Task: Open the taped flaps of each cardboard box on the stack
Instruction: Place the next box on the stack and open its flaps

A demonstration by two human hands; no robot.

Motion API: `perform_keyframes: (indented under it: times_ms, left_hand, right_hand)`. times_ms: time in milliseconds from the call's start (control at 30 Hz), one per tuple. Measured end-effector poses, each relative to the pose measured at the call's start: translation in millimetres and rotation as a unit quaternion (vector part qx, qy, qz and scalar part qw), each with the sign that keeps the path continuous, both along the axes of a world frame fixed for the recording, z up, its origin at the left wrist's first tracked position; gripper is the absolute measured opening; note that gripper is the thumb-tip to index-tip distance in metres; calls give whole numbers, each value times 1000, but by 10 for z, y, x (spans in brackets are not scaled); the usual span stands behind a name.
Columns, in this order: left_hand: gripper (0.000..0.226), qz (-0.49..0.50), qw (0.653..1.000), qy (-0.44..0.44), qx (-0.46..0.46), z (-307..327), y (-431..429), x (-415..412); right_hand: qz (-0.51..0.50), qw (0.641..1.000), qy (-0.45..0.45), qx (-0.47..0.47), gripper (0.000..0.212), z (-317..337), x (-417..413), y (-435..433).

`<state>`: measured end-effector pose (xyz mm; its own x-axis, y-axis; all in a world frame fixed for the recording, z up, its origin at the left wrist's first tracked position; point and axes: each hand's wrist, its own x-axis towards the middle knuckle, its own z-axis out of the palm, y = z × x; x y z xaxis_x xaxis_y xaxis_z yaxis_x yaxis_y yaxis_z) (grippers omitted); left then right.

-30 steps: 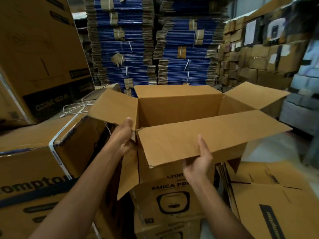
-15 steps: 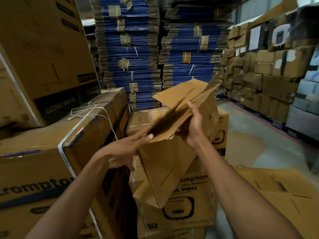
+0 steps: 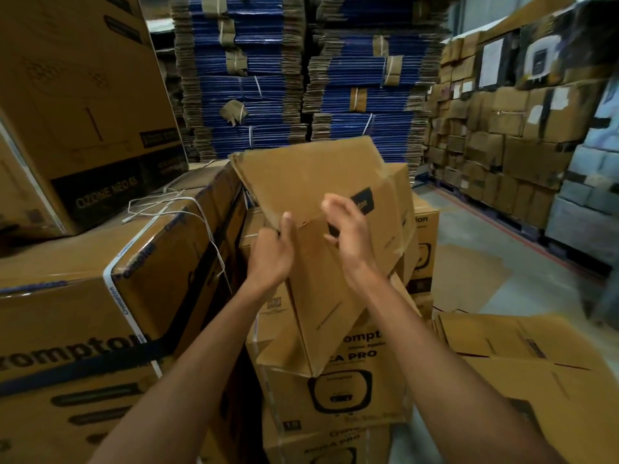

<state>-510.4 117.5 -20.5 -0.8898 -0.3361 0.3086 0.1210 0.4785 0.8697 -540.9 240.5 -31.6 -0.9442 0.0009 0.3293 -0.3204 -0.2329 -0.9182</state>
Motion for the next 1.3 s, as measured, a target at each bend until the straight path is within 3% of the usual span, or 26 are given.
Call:
perform_keyframes:
  times_ms: [67,100,200,233,333,467,533,700,967,1067,1300]
  left_hand:
    - [53,25,999,6,37,141,81,-118]
    - [51,45,998,3,44,224,106,-185]
    - [46,73,992,-7,100,425,165,-405]
    - [43,68,987,-7,143,476,189,-478]
    - [33,48,955,3,294,552,213,-626]
    - [25,39,899,18,436,466,223,-562]
    - [25,45,873,16,485,321,199,-442]
    - [22,53,821,-2,568,-242,234,-258]
    - [31,-36,794,-43,606,-524,617,19]
    - [23,-81,798,-73,592,-559,810,18]
    - [31,-161,799,-116,568,-745,1584,106]
  right_hand:
    - [-5,999,38,28,12,-162,299,-37]
    - [38,998,30,42,14,-253,462,-56]
    - [237,962,-104,91,16,-613,825,-188]
    - [287,940,-173,65,20,-718,889,-246]
    - [304,894,-294,-149,28,-915,911,-357]
    - [136,856,-257,-427,57,-921,769,-112]
    - [76,824,-233,-511,64,-883,689,94]
    - [-68,871,-191,-448,52,-739,526,538]
    - [-164,914,-183,-323,23,-673,419,1132]
    - [-205,917,-163,-300,17,-589,476,1406]
    - [-262,903,-153,-303,7,-749,749,2348]
